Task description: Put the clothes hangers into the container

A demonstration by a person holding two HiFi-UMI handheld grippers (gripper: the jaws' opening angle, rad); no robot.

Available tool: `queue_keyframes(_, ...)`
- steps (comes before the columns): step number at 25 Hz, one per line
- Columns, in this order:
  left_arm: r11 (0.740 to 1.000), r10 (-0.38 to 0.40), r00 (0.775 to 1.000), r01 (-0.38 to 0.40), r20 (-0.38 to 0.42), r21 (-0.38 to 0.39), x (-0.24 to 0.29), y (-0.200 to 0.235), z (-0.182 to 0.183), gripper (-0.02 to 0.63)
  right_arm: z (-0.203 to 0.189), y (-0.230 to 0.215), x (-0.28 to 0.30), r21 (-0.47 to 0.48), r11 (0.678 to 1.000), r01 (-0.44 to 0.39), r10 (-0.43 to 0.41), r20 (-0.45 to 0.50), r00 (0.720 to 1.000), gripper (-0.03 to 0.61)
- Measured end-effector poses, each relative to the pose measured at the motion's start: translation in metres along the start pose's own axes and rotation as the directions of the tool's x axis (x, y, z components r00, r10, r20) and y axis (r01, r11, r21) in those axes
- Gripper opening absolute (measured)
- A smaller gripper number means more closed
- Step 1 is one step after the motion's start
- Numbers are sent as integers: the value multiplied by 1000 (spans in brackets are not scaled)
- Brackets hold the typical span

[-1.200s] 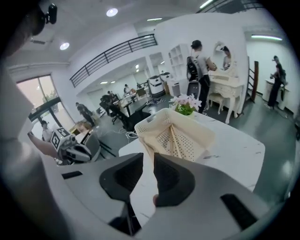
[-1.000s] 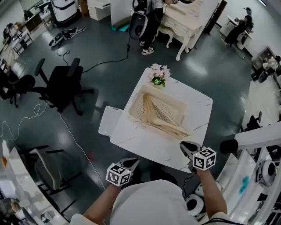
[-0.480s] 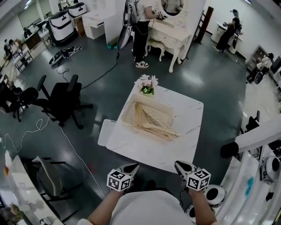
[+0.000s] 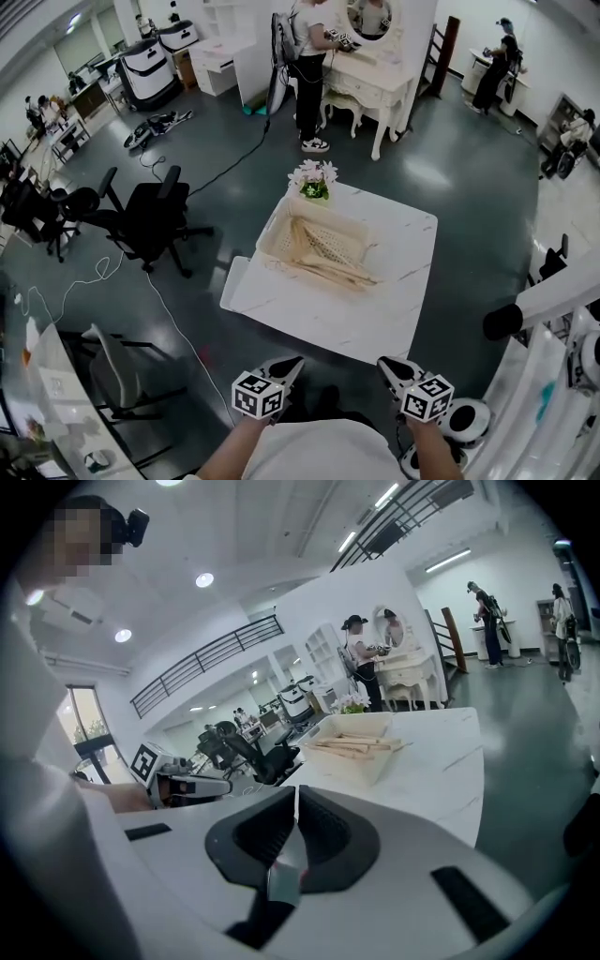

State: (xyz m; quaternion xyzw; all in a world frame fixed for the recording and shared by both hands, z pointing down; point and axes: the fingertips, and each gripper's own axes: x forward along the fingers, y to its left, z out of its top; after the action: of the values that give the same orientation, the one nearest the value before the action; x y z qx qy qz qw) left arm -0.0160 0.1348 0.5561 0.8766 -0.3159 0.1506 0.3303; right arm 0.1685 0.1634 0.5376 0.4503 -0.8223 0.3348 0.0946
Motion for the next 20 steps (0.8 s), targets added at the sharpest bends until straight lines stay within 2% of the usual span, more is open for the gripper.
queue_keyframes(6,998,-7,999,5,47,59,-15,-23,19,8,6,17,-3,-7,1000,-20,20,42,999,26)
queue_keyframes(12,995,-44,999,42,22,88,-20,-23,19,8,18,34,-2,-14,1000,-1,3,104,995,20)
queue_keyframes(20,990,-75,997,71,28,119,-18,-17,35,8,35,39,13,-39,999,17,-11,147,989,18)
